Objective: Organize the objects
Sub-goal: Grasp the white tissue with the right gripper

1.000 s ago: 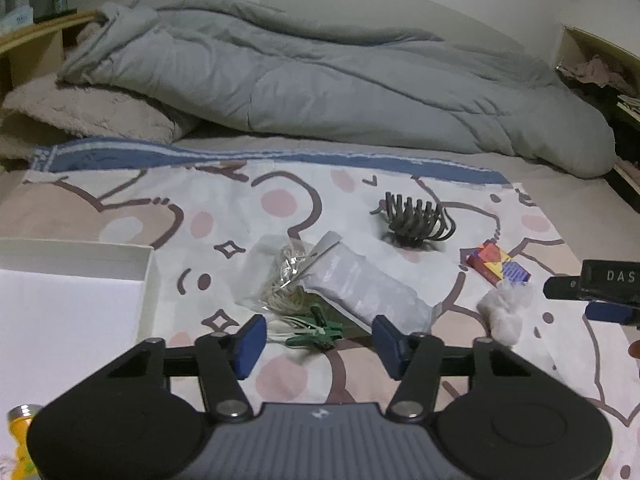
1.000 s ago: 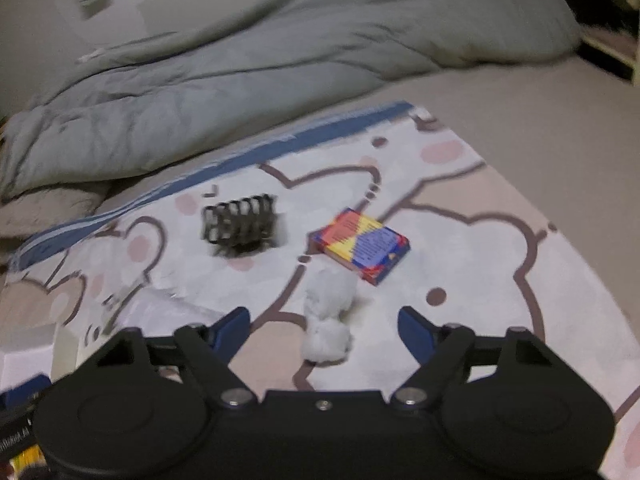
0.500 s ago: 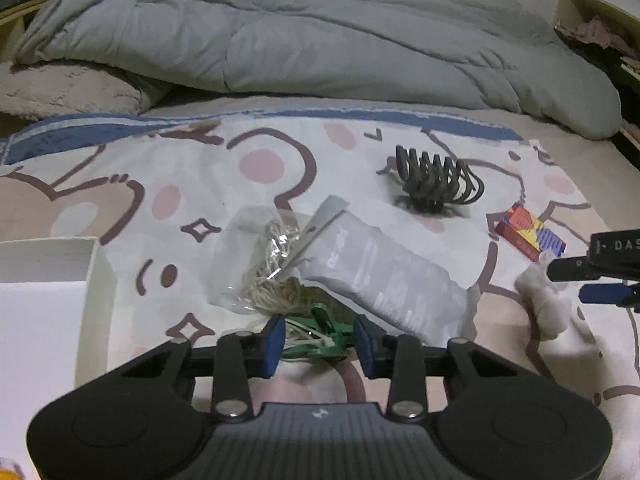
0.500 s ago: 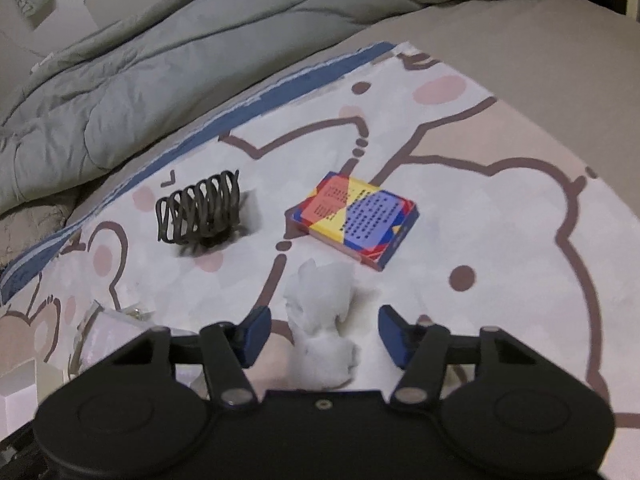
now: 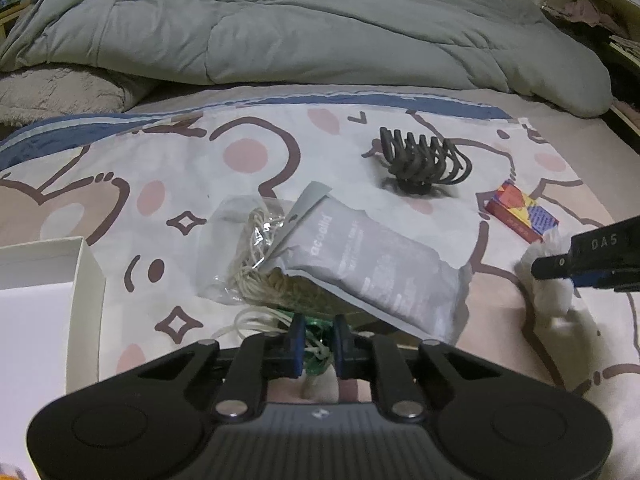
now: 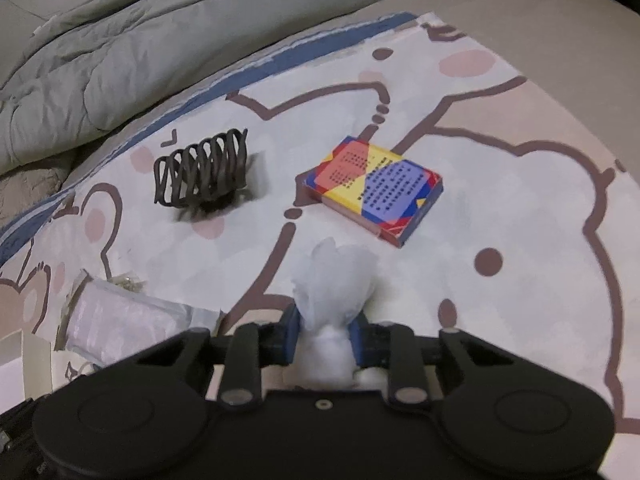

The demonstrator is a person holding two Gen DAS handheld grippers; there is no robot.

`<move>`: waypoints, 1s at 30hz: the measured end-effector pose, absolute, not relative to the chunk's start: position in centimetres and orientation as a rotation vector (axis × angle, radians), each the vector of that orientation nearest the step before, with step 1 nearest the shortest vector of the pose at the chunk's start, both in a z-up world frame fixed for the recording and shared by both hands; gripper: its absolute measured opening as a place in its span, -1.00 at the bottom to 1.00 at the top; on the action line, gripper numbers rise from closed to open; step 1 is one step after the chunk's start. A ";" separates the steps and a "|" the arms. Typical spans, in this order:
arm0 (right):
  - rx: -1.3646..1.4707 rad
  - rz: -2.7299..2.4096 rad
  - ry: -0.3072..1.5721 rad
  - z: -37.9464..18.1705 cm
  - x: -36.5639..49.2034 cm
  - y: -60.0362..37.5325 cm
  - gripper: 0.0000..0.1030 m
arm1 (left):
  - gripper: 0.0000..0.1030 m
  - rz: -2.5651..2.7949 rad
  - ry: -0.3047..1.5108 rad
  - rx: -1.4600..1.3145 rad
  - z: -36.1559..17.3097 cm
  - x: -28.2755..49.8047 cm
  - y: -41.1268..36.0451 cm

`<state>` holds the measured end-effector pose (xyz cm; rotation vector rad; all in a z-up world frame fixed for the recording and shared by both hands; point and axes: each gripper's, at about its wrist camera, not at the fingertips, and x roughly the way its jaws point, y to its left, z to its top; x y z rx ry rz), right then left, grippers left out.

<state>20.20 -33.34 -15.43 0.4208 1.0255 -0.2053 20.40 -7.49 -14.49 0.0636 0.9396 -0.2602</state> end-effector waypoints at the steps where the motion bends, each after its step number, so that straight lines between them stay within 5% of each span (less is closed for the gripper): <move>1: 0.414 -0.201 1.015 -15.0 20.0 -33.3 -0.48 | -0.71 -0.260 0.937 0.065 -14.1 20.2 -7.5; 30: 0.190 0.013 0.754 -1.5 6.5 -26.9 -0.47 | -0.71 -0.237 0.737 -0.010 -1.0 8.5 -4.6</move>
